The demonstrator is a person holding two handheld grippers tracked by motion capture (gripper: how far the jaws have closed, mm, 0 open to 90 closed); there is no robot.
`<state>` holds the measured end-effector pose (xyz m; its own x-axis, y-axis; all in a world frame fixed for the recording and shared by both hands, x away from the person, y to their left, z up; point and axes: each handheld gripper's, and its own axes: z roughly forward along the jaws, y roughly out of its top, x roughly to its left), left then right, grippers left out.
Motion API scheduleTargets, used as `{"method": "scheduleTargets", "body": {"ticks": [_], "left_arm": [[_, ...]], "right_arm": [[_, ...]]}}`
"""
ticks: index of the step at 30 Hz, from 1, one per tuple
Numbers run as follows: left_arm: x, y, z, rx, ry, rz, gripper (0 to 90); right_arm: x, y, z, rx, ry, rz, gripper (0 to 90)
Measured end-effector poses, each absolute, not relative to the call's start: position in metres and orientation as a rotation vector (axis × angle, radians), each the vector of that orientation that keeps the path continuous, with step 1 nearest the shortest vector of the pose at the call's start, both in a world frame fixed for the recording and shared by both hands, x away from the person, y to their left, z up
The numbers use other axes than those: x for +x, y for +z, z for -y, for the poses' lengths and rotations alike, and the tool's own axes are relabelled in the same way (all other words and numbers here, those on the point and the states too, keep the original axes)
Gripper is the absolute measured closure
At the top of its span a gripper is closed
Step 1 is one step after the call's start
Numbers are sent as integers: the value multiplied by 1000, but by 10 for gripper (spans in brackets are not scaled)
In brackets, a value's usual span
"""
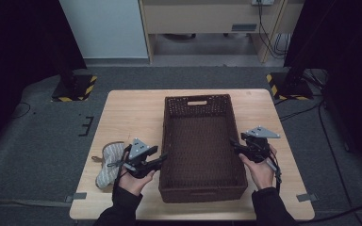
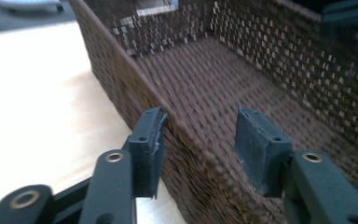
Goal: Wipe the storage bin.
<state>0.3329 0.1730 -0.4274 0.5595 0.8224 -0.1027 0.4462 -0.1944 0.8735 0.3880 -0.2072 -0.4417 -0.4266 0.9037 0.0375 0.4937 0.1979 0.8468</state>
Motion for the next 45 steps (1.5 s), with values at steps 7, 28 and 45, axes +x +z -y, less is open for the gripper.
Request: {"method": "scheduleTargets", "body": {"ticks": [7,28,45], "left_arm": [[335,-415,-210,1771,564,-1108,483],[330,-464,-306,1801,653,-1417,432],[341,-497,-304,1917,600,-1508,642]], "right_arm": [[385,-442,207,1292,1082,-2054,656],[375,-445,208,1309,1089,-2064,623],[376,-443,214,1328,1125,-2023,517]]}}
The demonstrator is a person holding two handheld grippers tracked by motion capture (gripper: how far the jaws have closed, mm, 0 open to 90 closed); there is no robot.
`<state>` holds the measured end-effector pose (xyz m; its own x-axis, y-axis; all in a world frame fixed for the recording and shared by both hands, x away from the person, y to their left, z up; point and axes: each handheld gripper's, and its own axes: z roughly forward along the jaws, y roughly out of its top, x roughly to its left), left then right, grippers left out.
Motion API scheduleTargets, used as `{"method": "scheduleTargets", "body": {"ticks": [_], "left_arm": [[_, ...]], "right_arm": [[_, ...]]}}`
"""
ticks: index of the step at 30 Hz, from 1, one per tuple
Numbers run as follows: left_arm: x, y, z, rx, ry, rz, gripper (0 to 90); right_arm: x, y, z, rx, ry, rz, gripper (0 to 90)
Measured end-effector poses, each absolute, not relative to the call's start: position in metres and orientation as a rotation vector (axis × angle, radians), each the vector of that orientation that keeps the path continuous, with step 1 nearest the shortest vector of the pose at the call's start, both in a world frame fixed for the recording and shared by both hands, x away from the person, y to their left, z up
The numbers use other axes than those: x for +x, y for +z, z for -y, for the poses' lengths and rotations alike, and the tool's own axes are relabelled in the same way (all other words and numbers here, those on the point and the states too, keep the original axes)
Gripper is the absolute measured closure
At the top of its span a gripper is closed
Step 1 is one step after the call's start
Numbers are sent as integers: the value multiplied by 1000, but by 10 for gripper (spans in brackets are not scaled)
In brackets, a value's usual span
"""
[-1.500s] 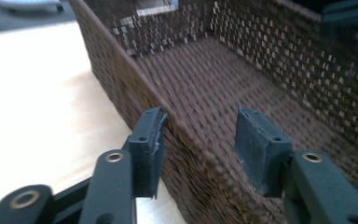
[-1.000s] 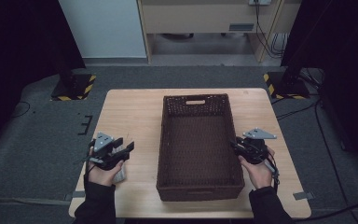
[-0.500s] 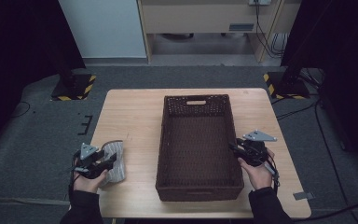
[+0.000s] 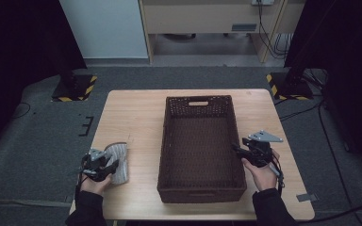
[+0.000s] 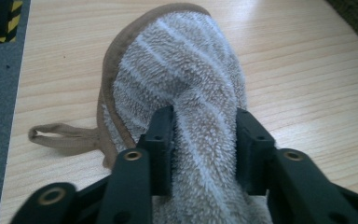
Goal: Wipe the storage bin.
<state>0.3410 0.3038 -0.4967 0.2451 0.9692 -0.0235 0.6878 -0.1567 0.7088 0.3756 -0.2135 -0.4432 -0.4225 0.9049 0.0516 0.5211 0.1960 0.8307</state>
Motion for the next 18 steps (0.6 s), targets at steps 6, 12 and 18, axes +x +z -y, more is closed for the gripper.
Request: {"method": "scheduleTargets", "body": {"ticks": [6,12,18], "left_arm": [[340,-486,-303,1854,599,-1495,692],[339,-469,-294,1811,616,-1425,694],[349,-455,-283,1791,621,-1364,693]], "right_arm": [[376,-436,217,1323,1160,-1992,483],[381,-436,213,1320,1165,-1987,425],[391,-441,207,1338,1149,-1989,366]]}}
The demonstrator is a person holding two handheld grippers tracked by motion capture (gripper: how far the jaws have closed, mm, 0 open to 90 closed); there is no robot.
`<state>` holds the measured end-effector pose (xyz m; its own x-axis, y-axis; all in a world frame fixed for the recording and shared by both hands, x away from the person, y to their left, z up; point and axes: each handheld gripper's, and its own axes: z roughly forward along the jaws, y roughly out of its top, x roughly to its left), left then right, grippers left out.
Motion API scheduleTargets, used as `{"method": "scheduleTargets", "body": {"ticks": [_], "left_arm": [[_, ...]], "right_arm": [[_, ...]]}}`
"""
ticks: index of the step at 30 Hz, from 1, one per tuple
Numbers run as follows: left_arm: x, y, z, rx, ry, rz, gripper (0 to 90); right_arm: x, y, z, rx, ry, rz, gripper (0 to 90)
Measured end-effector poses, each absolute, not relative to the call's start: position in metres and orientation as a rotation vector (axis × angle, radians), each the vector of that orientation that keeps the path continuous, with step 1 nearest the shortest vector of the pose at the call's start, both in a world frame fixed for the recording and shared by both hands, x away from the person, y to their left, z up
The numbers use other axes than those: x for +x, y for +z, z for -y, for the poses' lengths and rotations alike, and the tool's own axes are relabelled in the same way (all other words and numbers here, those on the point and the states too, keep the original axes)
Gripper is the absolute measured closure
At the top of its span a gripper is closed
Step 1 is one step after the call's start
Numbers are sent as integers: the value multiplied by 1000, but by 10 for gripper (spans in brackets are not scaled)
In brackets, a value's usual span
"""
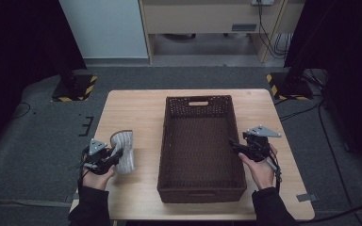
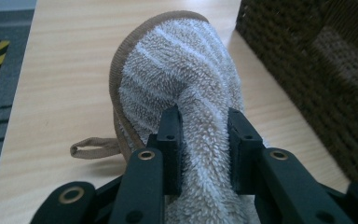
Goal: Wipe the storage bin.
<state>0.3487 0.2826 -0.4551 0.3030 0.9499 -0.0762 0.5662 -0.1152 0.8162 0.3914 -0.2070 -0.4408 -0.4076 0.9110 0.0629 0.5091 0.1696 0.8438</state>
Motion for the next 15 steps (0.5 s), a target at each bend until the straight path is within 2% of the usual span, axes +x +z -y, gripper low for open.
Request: {"method": "scheduleTargets", "body": {"ticks": [8,15], "left_arm": [[379,-441,-271,1760,635,-1325,694],[412,-443,-257,1751,590,-1311,694]], "right_arm": [[396,-444,206,1370,1177,-1990,371],[397,-445,202,1347,1171,-2003,378]]}}
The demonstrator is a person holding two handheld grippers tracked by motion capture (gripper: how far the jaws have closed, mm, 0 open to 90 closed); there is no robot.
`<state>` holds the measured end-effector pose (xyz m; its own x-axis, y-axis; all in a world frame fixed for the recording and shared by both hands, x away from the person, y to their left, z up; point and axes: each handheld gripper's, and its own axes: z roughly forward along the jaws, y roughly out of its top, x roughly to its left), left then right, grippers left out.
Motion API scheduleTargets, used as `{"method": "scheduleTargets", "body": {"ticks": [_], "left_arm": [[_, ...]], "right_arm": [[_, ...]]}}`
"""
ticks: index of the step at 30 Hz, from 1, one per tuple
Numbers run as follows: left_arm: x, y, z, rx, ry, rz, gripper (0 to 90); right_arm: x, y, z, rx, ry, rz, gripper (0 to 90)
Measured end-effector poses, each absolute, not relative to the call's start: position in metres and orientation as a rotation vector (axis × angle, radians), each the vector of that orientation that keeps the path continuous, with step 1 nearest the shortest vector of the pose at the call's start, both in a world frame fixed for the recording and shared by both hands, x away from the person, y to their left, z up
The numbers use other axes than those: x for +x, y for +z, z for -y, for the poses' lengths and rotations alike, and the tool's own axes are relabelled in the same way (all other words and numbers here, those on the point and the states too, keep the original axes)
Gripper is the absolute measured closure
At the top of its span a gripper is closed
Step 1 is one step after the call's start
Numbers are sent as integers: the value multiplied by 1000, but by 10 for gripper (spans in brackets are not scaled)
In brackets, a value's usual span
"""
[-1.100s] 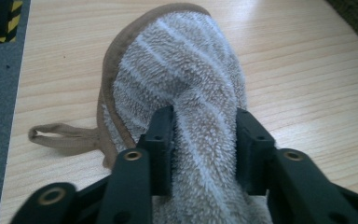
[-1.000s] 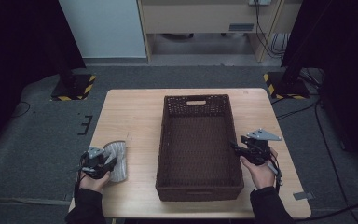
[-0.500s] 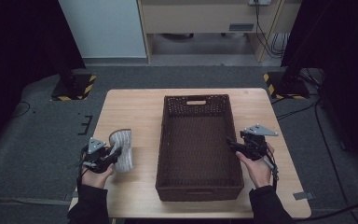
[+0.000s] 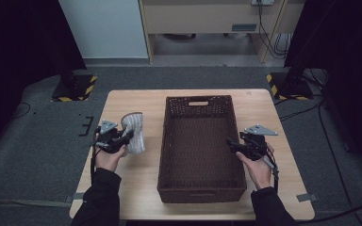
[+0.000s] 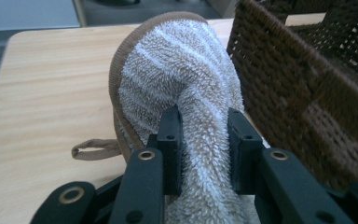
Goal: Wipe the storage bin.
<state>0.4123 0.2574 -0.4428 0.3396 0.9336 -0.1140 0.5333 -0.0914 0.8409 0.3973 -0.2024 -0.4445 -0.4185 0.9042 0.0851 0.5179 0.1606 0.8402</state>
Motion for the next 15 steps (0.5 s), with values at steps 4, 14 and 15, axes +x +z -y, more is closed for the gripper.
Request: {"method": "scheduleTargets", "body": {"ticks": [4,14,15], "left_arm": [[424,-443,-249,1749,583,-1294,695],[455,-429,-228,1732,556,-1227,695],[458,-427,-227,1730,557,-1227,695]], "right_arm": [[399,-445,202,1354,1177,-2008,393],[399,-446,202,1360,1181,-2019,443],[399,-446,201,1360,1177,-2018,447]]}}
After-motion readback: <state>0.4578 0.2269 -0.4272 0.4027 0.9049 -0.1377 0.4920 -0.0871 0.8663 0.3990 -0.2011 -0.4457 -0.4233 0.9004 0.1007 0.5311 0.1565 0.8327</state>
